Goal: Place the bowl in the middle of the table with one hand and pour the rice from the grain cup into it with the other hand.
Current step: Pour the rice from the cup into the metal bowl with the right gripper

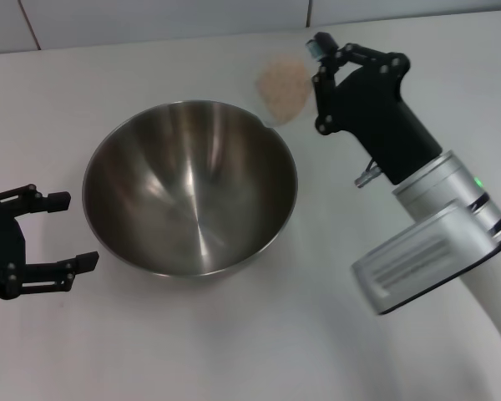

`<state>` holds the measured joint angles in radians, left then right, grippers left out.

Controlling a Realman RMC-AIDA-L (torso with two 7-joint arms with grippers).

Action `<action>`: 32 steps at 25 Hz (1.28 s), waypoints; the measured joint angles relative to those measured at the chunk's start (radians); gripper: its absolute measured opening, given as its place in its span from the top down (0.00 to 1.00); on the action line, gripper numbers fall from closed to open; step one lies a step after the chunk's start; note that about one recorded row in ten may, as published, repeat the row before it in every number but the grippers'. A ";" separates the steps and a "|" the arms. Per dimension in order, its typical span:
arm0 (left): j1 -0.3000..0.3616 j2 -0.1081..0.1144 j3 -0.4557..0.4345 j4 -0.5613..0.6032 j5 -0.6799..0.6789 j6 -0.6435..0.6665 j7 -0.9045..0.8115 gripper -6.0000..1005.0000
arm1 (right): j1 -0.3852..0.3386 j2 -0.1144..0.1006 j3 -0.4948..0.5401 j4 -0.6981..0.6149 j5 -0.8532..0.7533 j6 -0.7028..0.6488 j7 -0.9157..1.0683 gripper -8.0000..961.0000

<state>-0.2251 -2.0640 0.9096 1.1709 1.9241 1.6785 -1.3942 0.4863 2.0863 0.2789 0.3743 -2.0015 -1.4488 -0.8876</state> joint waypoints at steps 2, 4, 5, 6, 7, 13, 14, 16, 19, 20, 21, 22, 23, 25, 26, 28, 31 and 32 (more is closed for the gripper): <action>-0.002 0.000 0.000 0.001 0.000 0.000 -0.003 0.14 | -0.004 0.001 -0.003 0.042 -0.003 0.018 -0.194 0.98; -0.004 0.000 0.000 0.001 0.000 0.000 -0.004 0.14 | -0.007 0.003 -0.009 0.072 -0.006 0.033 -0.372 0.98; -0.005 0.000 0.000 0.001 0.000 0.000 -0.004 0.14 | -0.008 0.004 -0.011 0.082 -0.008 0.036 -0.441 0.98; -0.007 0.001 0.000 0.001 0.000 0.000 -0.004 0.14 | -0.009 0.005 -0.014 0.092 -0.026 0.037 -0.546 0.98; -0.007 0.001 0.000 0.001 0.000 0.000 -0.004 0.14 | -0.009 0.005 -0.014 0.092 -0.026 0.037 -0.546 0.98; -0.011 0.001 0.000 0.001 0.000 -0.001 -0.005 0.14 | -0.009 0.006 -0.015 0.096 -0.139 0.052 -0.841 0.98; -0.011 0.001 0.000 0.001 0.000 0.000 -0.005 0.14 | -0.009 0.006 -0.015 0.097 -0.146 0.057 -0.888 0.98; -0.011 0.001 0.000 0.001 0.000 -0.001 -0.005 0.14 | -0.009 0.006 -0.016 0.101 -0.156 0.071 -1.004 0.98; -0.013 0.001 0.000 0.001 0.001 -0.001 -0.005 0.14 | -0.009 0.006 -0.016 0.112 -0.163 0.086 -1.130 0.98; -0.014 0.001 0.000 0.001 0.001 -0.001 -0.005 0.14 | -0.009 0.006 -0.016 0.117 -0.164 0.091 -1.180 0.98; -0.017 0.001 0.003 0.001 0.001 0.000 -0.005 0.14 | -0.009 0.006 -0.017 0.132 -0.166 0.108 -1.293 0.98; -0.017 0.001 0.003 0.001 0.001 0.000 -0.005 0.14 | -0.009 0.006 -0.017 0.132 -0.166 0.108 -1.293 0.98; -0.018 0.001 0.004 0.001 0.001 0.000 -0.005 0.14 | -0.007 0.006 -0.017 0.138 -0.166 0.119 -1.348 0.98; -0.021 0.001 0.006 0.001 0.001 0.000 -0.006 0.14 | -0.003 0.006 -0.020 0.144 -0.170 0.142 -1.434 0.98; -0.023 0.001 0.009 0.001 0.001 0.000 -0.007 0.14 | 0.001 0.006 -0.023 0.147 -0.194 0.154 -1.483 0.98; -0.024 0.002 0.010 0.001 0.001 0.000 -0.007 0.14 | 0.003 0.006 -0.022 0.148 -0.217 0.158 -1.500 0.98; -0.030 0.002 0.012 0.001 0.004 0.000 -0.017 0.14 | 0.008 0.006 0.002 0.148 -0.283 0.181 -1.573 0.98; -0.030 0.002 0.012 0.001 0.004 0.000 -0.017 0.14 | 0.012 0.006 0.009 0.147 -0.292 0.192 -1.609 0.98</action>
<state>-0.2550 -2.0618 0.9217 1.1719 1.9276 1.6782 -1.4109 0.4978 2.0924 0.2876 0.5210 -2.2937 -1.2565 -2.4964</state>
